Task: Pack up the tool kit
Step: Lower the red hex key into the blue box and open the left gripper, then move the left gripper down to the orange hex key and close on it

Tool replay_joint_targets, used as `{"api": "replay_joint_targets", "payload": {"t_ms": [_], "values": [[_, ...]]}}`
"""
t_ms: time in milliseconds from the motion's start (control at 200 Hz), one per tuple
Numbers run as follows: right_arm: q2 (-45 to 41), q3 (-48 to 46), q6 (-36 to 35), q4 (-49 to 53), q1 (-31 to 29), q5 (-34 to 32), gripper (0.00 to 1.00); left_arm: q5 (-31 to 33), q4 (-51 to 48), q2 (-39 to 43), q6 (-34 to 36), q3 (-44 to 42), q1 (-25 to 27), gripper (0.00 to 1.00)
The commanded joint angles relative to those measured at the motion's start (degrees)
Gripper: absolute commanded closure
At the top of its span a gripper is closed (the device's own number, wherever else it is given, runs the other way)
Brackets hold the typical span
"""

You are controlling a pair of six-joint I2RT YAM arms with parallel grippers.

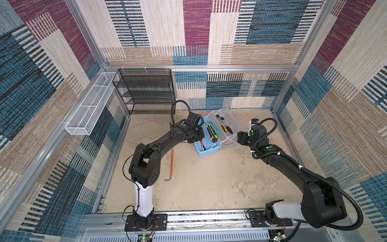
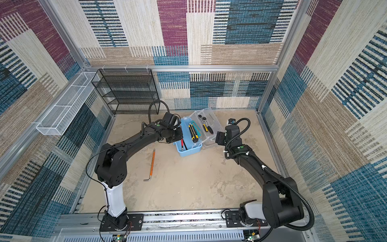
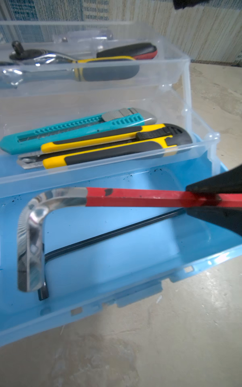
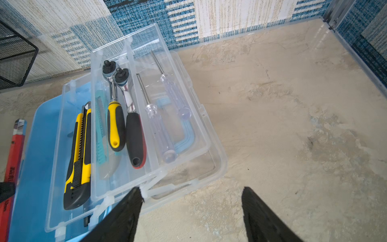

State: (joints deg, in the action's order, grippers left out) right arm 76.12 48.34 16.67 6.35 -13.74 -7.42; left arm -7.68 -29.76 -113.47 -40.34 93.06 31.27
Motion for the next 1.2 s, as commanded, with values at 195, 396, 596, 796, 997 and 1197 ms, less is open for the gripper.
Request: {"api": "replay_joint_targets", "payload": {"t_ms": [195, 396, 596, 796, 997, 1197], "values": [[-1.1, -0.35, 0.3, -1.7, 0.12, 0.3, 0.22, -1.63, -0.74, -5.5, -1.02, 3.75, -0.25, 1.0], [-1.06, -0.68, 0.03, -1.7, 0.31, 0.26, 0.22, -1.77, -2.51, -7.27, -0.29, 5.35, -0.32, 0.99], [-1.5, -0.72, -0.05, -1.87, 0.64, 0.3, 0.21, -1.9, -4.96, -7.84, 0.84, 7.16, -0.25, 0.73], [-2.45, -0.96, -0.4, -1.69, 1.3, 0.11, 0.2, -2.77, -5.4, -7.47, 0.54, 8.04, -0.37, 0.63], [-3.29, -1.78, -0.5, -2.21, 2.9, 1.38, 0.19, -2.97, -5.35, -5.32, 0.66, 7.08, -0.39, 0.53], [-3.39, -2.52, -0.51, -2.82, 3.54, 1.97, 0.18, 0.83, -3.65, 1.17, 1.77, 1.54, -0.29, 0.34]]}}
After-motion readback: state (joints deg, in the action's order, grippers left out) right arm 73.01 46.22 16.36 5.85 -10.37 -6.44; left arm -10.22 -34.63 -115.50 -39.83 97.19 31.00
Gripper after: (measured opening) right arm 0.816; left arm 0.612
